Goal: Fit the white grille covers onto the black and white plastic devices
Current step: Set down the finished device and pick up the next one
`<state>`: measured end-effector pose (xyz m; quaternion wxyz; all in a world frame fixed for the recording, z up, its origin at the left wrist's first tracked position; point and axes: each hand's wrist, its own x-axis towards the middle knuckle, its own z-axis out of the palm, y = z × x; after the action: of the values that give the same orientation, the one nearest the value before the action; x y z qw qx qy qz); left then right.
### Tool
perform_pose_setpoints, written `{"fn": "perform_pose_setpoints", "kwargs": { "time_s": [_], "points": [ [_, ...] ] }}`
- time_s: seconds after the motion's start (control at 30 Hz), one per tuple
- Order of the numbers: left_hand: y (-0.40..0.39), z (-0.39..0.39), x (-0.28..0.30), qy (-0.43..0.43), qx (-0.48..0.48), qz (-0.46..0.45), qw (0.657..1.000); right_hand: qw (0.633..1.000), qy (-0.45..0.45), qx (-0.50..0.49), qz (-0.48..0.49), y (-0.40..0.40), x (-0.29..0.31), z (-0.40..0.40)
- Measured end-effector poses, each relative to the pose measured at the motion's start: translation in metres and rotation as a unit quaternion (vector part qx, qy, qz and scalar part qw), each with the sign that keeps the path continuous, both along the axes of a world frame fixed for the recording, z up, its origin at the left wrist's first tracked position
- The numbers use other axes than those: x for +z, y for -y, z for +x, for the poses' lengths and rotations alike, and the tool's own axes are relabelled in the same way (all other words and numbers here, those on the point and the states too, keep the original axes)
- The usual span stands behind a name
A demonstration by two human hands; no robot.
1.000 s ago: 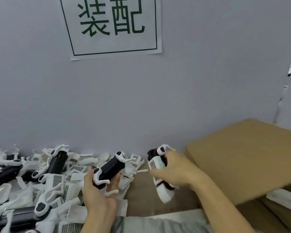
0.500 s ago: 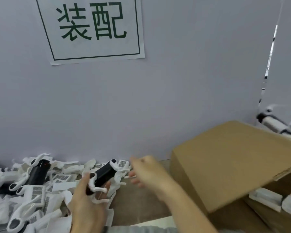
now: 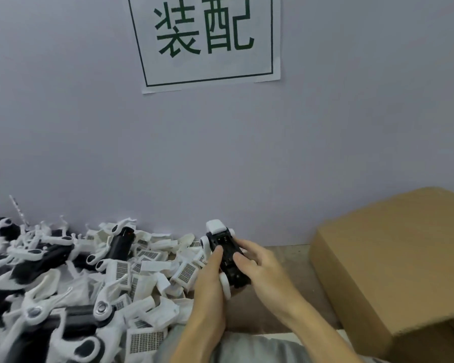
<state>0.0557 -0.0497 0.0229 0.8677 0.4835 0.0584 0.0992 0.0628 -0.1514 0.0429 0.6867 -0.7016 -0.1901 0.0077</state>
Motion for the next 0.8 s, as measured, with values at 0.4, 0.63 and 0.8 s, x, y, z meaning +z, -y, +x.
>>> {"fn": "perform_pose_setpoints", "kwargs": {
  "time_s": [0.4, 0.63, 0.8],
  "points": [
    [-0.007, 0.004, -0.009, 0.019, 0.100, 0.108, 0.989, 0.953, 0.171, -0.054, -0.246, -0.006, -0.011, -0.006],
    [0.001, -0.001, -0.009, 0.128, 0.035, 0.303, 0.944, 0.995, 0.044, 0.050, -0.071, 0.026, -0.006, 0.006],
    [0.006, -0.005, -0.014, 0.123, 0.010, 0.408, 0.905, 0.992, -0.045, 0.046, 0.109, 0.021, -0.016, 0.010]
  ]
}}
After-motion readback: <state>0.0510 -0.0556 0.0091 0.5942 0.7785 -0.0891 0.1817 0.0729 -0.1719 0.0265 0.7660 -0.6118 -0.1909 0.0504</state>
